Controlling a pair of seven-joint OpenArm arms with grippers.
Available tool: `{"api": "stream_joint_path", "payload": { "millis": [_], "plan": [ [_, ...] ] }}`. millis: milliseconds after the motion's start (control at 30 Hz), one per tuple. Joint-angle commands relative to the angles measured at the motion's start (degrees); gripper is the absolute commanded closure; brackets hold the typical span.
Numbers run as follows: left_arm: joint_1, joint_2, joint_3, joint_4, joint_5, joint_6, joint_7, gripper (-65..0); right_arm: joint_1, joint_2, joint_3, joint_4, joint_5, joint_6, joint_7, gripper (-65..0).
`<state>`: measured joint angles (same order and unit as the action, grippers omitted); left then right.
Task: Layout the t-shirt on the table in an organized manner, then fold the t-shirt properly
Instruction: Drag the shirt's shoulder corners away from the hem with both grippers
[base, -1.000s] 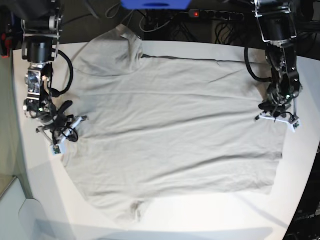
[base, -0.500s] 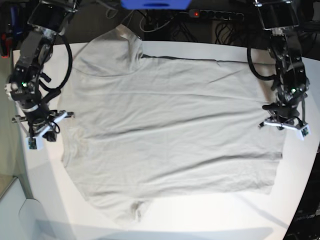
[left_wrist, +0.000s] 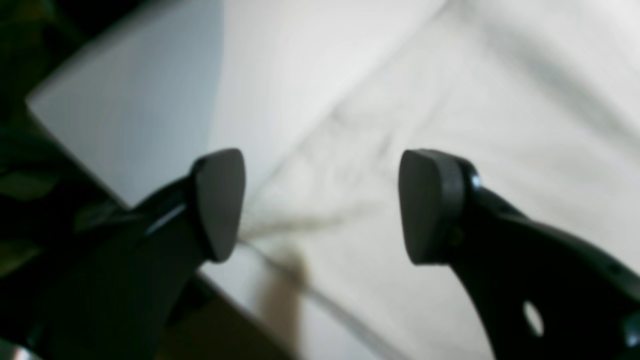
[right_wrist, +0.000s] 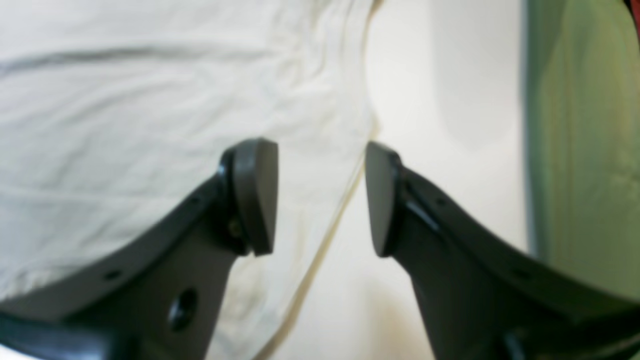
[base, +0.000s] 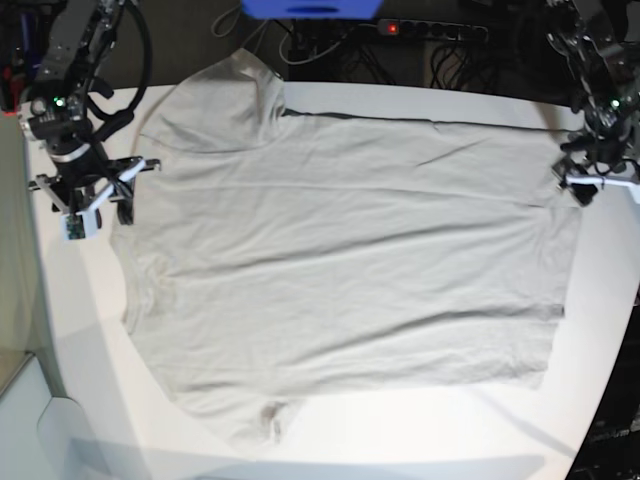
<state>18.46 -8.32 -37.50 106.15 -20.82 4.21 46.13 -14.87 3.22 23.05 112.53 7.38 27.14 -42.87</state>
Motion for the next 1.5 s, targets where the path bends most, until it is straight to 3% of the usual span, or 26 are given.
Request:
{"api": "stream_joint_path", "payload": {
  "millis": [0, 100, 200, 500, 733, 1067, 1467],
  "plan": [
    [0.4, -0.3, -2.6, 1.2, -0.1, -2.1, -1.9, -45.8, -0.6, 0.5, 0.2, 0.9, 0.2, -0.5, 1.2, -29.8],
    [1.3, 3.0, -8.6, 0.6, 0.6, -9.4, -1.6, -45.8, -2.9, 0.5, 0.2, 0.9, 0.2, -0.5, 1.3, -29.8],
    [1.3, 3.6, -13.0, -1.7, 1.3, -15.8, -1.2, -45.8, -4.7, 0.5, 0.2, 0.9, 0.2, -0.4, 1.3, -29.8],
    [-0.3, 3.5, -13.6, -10.3, 12.5, -27.4, -2.1, -45.8, -8.3, 0.4, 0.2, 0.9, 0.2, -0.4, 1.4, -29.8],
    [-2.3, 3.5, -13.5, -13.4, 16.9, -28.2, -5.6, -45.8, -9.3, 0.4, 0.2, 1.0, 0.2, -0.4, 1.4, -29.6],
    [-4.0, 1.2, -13.4, -19.9, 16.6, -28.2, -5.7, -45.8, -9.3, 0.3, 1.5, 0.9, 0.2, -0.4, 1.4, -29.6],
    [-5.1, 1.4, -13.4, -20.3, 16.8, -28.2, -5.7, -45.0, -9.3, 0.3, 1.5, 0.9, 0.2, -0.4, 1.4, -29.6]
  ]
}}
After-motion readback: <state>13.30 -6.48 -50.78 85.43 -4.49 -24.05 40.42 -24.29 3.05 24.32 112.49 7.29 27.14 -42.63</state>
